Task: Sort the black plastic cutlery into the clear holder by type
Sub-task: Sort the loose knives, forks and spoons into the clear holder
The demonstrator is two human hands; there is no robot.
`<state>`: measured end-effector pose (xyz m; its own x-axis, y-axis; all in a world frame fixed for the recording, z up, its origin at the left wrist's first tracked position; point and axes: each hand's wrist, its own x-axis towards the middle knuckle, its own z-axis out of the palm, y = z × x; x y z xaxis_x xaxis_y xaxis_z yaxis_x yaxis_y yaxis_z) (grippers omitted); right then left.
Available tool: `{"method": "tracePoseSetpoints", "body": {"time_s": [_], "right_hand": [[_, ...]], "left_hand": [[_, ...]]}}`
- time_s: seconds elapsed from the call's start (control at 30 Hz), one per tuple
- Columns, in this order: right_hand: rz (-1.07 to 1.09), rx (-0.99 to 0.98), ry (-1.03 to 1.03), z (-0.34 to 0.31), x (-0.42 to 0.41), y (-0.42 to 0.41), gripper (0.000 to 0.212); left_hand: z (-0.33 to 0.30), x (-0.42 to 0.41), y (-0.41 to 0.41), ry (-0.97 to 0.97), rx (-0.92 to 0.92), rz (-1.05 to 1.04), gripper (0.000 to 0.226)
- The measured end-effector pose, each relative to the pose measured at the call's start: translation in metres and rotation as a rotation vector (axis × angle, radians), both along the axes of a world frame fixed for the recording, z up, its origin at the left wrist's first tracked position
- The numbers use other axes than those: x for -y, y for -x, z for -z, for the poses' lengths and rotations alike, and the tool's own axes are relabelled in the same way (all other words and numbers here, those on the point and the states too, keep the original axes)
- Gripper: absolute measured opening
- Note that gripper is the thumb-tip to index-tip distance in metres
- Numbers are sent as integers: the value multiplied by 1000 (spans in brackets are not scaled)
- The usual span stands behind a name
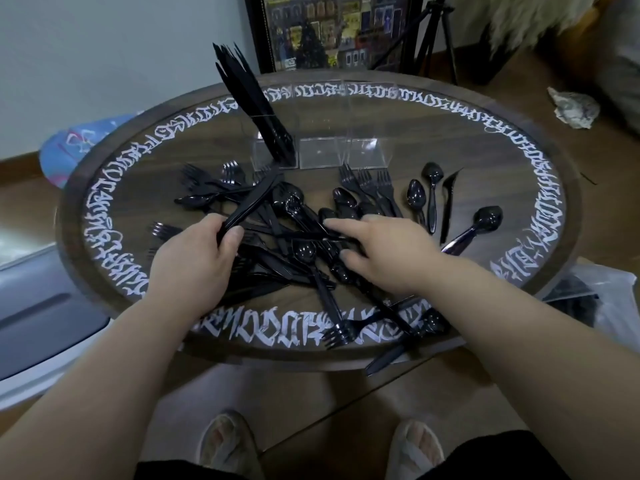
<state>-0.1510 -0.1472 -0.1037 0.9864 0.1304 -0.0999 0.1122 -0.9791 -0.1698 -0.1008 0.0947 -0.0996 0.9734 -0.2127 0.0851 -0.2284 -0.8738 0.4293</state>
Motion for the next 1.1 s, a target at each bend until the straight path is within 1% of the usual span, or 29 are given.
{"method": "tracePoseSetpoints", "body": {"time_s": [0.07,0.13,0.2,0.3,0.4,0.5,0.57,0.63,0.7,0.77,0.87,0.9,0.97,1.03,1.1], "right_hand": [[-28,-49,-9,4,-10,-6,49],[13,-75,9,7,-4,-6,48],[48,-59,42,6,1,-4,49],[6,-39,29,5,-9,-8,48],[-16,-117,39,0,-10,-6,44],[56,-129,-3,-5,2,-1,43],[115,-127,-34,-3,4,-4,49],[161,-141,-8,2,5,-8,52],[215,-112,28,3,9,-10,47],[252,-53,20,-1,10,-10,45],[132,18,-63,-4,-7,-13,50],[69,12,-91,-3,-17,-16,51],[-20,-63,-112,-1,-35,-22,51],[-23,-144,-100,0,-40,-28,50],[14,-129,-85,-2,-34,-30,48]], "left_hand": [[-2,-2,-1,6,-8,-6,32],[-4,-5,-2,16,-8,-17,30],[-4,-10,-3,22,-6,-35,30],[-3,-15,-3,3,-17,-47,33],[-3,-16,-4,-3,-23,-43,34],[-1,-18,-4,0,-18,-40,32],[0,-18,-5,-8,-22,-35,32],[0,-18,-5,-3,-31,-36,31],[0,-18,-5,9,-32,-36,30],[1,-18,-6,14,-25,-34,30],[1,-20,-8,21,-25,-36,32],[1,-22,-9,30,-23,-42,32],[0,-26,-10,53,-15,-59,30],[-1,-31,-11,63,-16,-76,28],[0,-38,-12,60,-16,-90,29]]}}
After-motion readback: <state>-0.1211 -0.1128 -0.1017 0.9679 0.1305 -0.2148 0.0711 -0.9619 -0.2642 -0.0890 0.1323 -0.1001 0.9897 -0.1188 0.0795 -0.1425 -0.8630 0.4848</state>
